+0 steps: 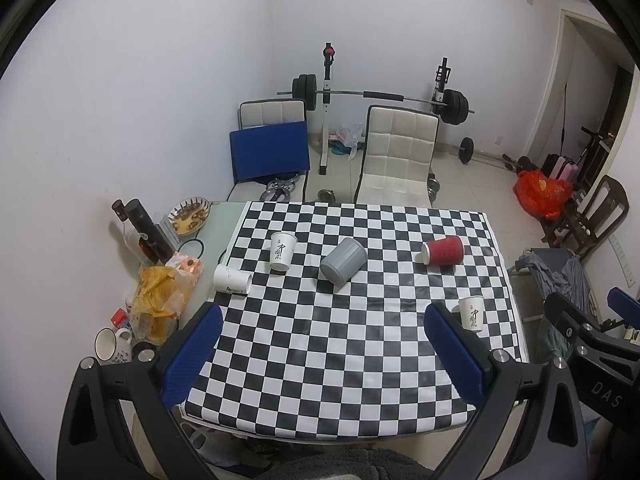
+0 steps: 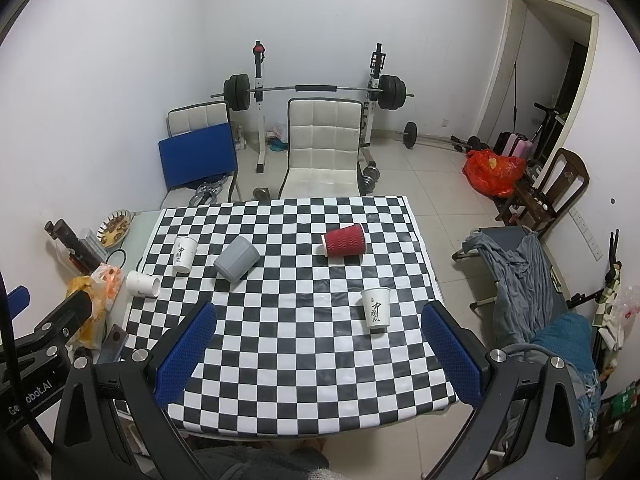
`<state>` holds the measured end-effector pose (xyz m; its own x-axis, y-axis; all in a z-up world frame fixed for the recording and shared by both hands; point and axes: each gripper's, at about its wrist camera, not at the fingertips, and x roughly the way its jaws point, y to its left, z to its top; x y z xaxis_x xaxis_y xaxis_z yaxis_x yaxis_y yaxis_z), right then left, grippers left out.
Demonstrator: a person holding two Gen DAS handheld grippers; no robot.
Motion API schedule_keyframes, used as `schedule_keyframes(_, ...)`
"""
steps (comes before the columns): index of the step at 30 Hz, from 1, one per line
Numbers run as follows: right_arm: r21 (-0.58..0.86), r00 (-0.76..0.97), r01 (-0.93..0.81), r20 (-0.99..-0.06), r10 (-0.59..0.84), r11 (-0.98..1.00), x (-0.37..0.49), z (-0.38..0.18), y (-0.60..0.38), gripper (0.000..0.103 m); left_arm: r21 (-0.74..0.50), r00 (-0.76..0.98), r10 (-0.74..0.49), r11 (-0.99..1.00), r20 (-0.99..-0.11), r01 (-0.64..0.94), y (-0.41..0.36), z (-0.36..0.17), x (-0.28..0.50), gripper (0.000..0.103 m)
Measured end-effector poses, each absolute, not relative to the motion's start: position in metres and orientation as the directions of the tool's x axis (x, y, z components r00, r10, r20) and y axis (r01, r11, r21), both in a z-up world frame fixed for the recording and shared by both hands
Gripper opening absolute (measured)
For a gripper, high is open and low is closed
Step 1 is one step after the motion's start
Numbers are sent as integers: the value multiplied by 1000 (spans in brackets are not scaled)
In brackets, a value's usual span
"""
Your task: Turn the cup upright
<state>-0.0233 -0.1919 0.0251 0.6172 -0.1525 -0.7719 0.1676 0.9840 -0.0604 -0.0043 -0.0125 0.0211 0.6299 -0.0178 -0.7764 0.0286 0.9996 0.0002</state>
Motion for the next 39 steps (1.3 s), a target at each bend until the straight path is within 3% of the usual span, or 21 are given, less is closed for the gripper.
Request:
schedule_keyframes(11, -52, 615, 169, -775, -146, 984, -24, 25, -193, 103, 5, 636, -12, 1000, -771, 25, -12, 20, -5, 103)
schedule_keyframes(18, -42, 564, 256, -805, -185, 966, 12, 11, -214, 103, 107, 669, 69, 994, -740, 17, -33, 4, 32, 103)
schedule_keyframes(30, -77, 357, 427, -901, -246, 901, 121, -163, -321, 103, 263, 592, 102, 945, -799, 193, -118, -119, 144, 103)
schedule_keyframes(39, -60, 226, 465, -956, -184, 883, 195, -286, -397, 103, 358, 543, 135, 874, -829, 330, -204, -215, 226, 103)
